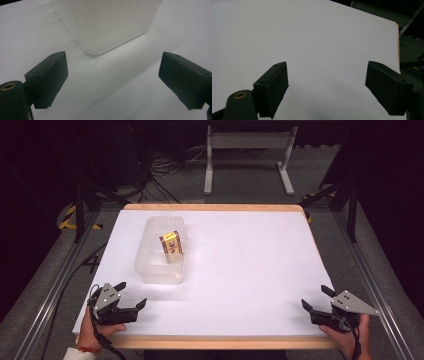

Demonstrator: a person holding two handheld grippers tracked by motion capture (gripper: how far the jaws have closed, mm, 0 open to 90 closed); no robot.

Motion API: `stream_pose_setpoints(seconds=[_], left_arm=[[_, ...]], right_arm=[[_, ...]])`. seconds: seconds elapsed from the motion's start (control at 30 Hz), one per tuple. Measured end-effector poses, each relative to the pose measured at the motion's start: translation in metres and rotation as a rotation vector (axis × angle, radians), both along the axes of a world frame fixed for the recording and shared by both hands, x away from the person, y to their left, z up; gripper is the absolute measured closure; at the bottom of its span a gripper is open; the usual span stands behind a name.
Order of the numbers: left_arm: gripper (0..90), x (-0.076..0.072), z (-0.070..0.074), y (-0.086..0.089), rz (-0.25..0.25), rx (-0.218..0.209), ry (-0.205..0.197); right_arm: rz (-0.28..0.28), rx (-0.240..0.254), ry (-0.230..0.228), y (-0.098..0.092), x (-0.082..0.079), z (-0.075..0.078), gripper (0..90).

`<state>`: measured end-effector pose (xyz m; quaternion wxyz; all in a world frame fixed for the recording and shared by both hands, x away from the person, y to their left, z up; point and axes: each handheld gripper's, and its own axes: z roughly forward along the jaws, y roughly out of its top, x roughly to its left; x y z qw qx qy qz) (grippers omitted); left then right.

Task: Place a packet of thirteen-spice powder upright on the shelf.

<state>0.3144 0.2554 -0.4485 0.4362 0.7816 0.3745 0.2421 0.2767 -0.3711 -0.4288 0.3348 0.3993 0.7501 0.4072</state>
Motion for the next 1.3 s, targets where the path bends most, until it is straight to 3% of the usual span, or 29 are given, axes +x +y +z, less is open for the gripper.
stream_pose_setpoints(seconds=[0.2,0.37,0.77,1.3], left_arm=[[9.5,-0.0014,-0.0002,-0.0018,-0.019,0.015,-0.004],[9.5,-0.0023,-0.0006,0.0011,-0.013,-0.003,-0.011],[9.5,0.0011,-0.0016,-0.0016,-0.017,0.018,-0.002],[9.5,0.0037,-0.0030,-0.0025,-0.011,0.016,0.007]], right_arm=[[-0.005,0.007,-0.002,-0.0002,-0.0003,-0.0001,18.9],[-0.007,-0.003,-0.003,0.0034,0.0008,0.0002,18.8],[-0.005,-0.007,0.007,0.0039,0.0024,-0.0032,18.5],[0.000,-0.012,0.016,0.0081,0.0034,-0.0035,18.4]])
